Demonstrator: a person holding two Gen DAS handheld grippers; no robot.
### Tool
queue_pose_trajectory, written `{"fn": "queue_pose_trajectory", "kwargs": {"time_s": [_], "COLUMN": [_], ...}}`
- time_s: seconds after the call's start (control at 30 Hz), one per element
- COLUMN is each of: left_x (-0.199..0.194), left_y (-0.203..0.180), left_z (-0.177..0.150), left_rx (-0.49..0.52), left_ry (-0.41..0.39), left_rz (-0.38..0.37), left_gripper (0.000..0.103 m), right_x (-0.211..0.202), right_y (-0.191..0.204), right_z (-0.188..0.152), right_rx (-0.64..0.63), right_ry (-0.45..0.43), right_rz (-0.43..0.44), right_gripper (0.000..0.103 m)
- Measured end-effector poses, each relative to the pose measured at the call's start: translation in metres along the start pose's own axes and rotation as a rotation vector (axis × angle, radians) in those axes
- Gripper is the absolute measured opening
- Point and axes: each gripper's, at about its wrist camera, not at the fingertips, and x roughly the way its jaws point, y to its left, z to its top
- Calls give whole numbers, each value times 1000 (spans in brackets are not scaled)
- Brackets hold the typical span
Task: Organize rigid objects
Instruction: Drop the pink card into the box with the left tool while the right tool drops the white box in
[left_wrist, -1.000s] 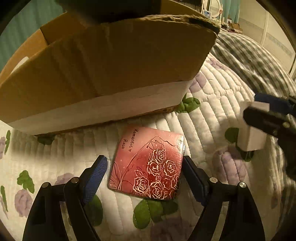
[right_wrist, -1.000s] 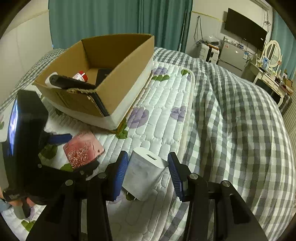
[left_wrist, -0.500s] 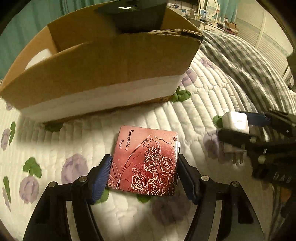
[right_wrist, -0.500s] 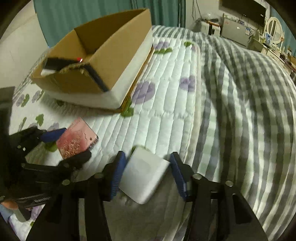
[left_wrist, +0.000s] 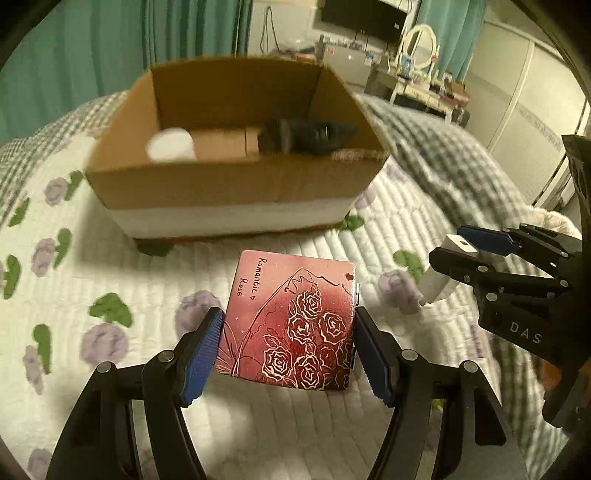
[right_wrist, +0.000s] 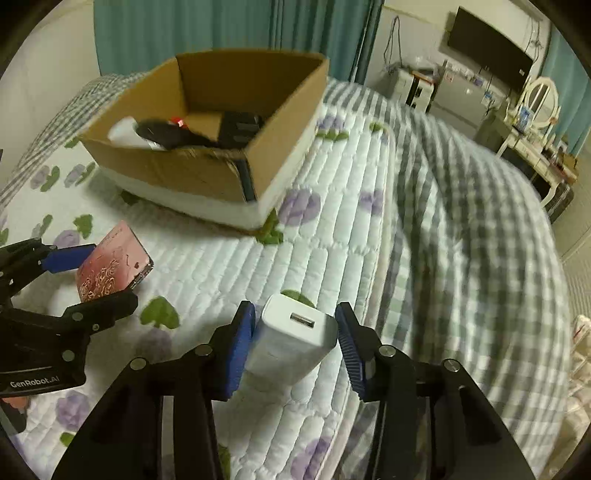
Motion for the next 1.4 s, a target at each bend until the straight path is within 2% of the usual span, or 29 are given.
{"fn": "queue_pose_trajectory", "kwargs": {"time_s": [0.17,0.27,0.4,0.6,0.73,0.93,1.13,1.23,1.4], "left_x": [-45,-76,-99,-115,-109,-58,13,40,61], "left_y": [3,8,17,44,61,74,79,70,65], "left_z": [14,37,65,99,128,158,159,157,156], "left_rx": [20,26,35,32,23,40,36,96,117], "left_ry": [-89,-151,-214,-264,-301,-273,-183,-161,-153], "left_rz": [6,15,41,80,87,133,105,130,123], "left_gripper": [70,70,70,70,70,70,70,70,71], "right_x": [-49,-87,-130,-153,-139,-79,0,33,66], "right_y": [15,24,33,40,43,45,28,19,8], "right_z": [25,47,82,132,161,200,211,210,210], "right_rx": [0,-20,-31,7,25,44,114,140,190], "right_ry": [-75,-144,-235,-329,-355,-321,-256,-219,-209], "right_rz": [1,4,-4,14,34,41,43,48,83], "right_gripper": [44,44,44,44,43,43,43,43,43]}}
